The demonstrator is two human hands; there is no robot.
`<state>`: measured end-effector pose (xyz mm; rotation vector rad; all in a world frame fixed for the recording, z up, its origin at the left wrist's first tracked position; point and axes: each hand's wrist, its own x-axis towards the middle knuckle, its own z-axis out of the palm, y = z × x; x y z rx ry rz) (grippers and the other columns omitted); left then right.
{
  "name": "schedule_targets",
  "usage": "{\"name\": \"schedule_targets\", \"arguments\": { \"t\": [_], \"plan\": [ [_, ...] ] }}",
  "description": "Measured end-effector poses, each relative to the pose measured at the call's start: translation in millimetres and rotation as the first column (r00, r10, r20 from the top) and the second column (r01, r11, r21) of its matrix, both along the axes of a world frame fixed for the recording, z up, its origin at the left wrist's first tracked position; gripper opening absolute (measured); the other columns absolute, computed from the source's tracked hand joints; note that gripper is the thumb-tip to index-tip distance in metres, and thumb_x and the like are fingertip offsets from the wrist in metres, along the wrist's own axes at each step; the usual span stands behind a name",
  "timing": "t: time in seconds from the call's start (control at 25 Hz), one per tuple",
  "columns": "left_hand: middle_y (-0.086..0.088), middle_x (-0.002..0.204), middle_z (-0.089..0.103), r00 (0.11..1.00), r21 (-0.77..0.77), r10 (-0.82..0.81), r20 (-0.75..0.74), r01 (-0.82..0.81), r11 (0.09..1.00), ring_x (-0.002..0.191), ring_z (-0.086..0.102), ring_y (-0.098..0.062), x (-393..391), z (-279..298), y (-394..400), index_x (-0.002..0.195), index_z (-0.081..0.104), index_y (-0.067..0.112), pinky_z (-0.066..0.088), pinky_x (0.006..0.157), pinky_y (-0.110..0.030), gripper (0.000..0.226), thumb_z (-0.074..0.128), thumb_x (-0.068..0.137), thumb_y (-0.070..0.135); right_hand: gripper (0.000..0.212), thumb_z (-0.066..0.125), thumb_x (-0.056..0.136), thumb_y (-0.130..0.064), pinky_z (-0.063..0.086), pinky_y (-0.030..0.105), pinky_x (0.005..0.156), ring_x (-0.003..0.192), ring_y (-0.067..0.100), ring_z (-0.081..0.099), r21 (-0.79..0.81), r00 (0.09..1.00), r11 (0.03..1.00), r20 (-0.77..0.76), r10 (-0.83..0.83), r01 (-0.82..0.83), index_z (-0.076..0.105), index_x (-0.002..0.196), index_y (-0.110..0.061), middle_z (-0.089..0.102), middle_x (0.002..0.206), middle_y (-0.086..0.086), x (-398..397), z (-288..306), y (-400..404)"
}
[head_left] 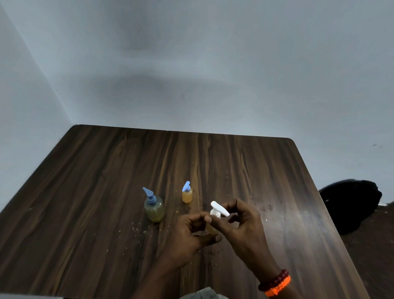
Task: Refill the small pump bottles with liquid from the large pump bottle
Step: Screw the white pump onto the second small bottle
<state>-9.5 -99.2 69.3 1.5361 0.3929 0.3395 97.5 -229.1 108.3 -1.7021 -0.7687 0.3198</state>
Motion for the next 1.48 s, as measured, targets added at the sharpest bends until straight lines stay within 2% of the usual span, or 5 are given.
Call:
{"name": "schedule_targets", "arguments": {
  "t": [0.2, 0.6, 1.12, 1.36, 1.48],
  "plan": [
    [-0.001, 0.116, 0.082, 0.999, -0.051, -0.021, -0.033, 0.02, 0.998, 0.112, 0.077, -0.019, -2.5, -1.0, 5.2, 0.119, 0.076, 0.024, 0.063, 0.091, -0.035, 0.046, 0.086, 0.08, 0.003, 0.053, 0.076, 0.078, -0.057, 0.059, 0.032, 0.076, 0.104, 0.012, 0.066, -0.063, 0.99, 0.989, 0.043, 0.137, -0.134, 0.065, 0.127, -0.039, 0.069, 0.114, -0.017, 12.3, 3.5, -10.0],
    [-0.007, 0.115, 0.082, 0.997, -0.09, -0.074, 0.021, 0.075, 0.993, 0.111, 0.077, -0.023, -3.3, 2.9, -0.7, 0.124, 0.075, 0.015, 0.064, 0.09, -0.034, 0.048, 0.084, 0.081, -0.004, 0.02, 0.078, 0.087, -0.025, 0.061, 0.025, 0.082, 0.095, 0.012, 0.074, -0.066, 0.963, 0.961, 0.029, 0.269, -0.267, 0.077, 0.107, -0.027, 0.078, 0.099, -0.01, 24.3, 12.7, -13.6],
    [-0.005, 0.107, 0.083, 1.0, -0.058, -0.006, 0.0, 0.006, 0.998, 0.103, 0.079, -0.022, -3.8, 5.7, -2.5, 0.109, 0.079, 0.01, 0.066, 0.084, -0.034, 0.034, 0.084, 0.079, -0.006, 0.032, 0.078, 0.079, -0.048, 0.054, 0.024, 0.06, 0.069, 0.014, 0.061, -0.209, 0.962, 0.977, 0.257, 0.091, -0.037, 0.07, 0.092, -0.02, 0.063, 0.076, -0.004, 9.3, 14.4, 0.9],
    [-0.007, 0.112, 0.082, 0.999, -0.113, -0.026, 0.028, 0.029, 0.993, 0.108, 0.078, -0.023, -5.6, 8.8, 1.6, 0.119, 0.077, 0.012, 0.065, 0.083, -0.032, 0.044, 0.082, 0.08, -0.008, 0.046, 0.075, 0.082, -0.055, 0.055, 0.022, 0.064, 0.082, 0.011, 0.063, -0.276, 0.939, 0.933, 0.186, 0.289, -0.232, 0.069, 0.122, -0.032, 0.066, 0.098, -0.012, 23.5, 24.8, -11.4],
    [-0.007, 0.112, 0.082, 0.999, -0.091, -0.033, 0.035, 0.036, 0.995, 0.109, 0.078, -0.023, -5.0, 8.4, -1.8, 0.119, 0.078, 0.014, 0.065, 0.085, -0.034, 0.045, 0.084, 0.08, -0.007, 0.029, 0.072, 0.083, -0.055, 0.058, 0.031, 0.064, 0.076, 0.012, 0.065, -0.273, 0.95, 0.945, 0.2, 0.24, -0.181, 0.073, 0.099, -0.031, 0.069, 0.084, -0.008, 21.7, 23.6, -9.9]
  ]
}}
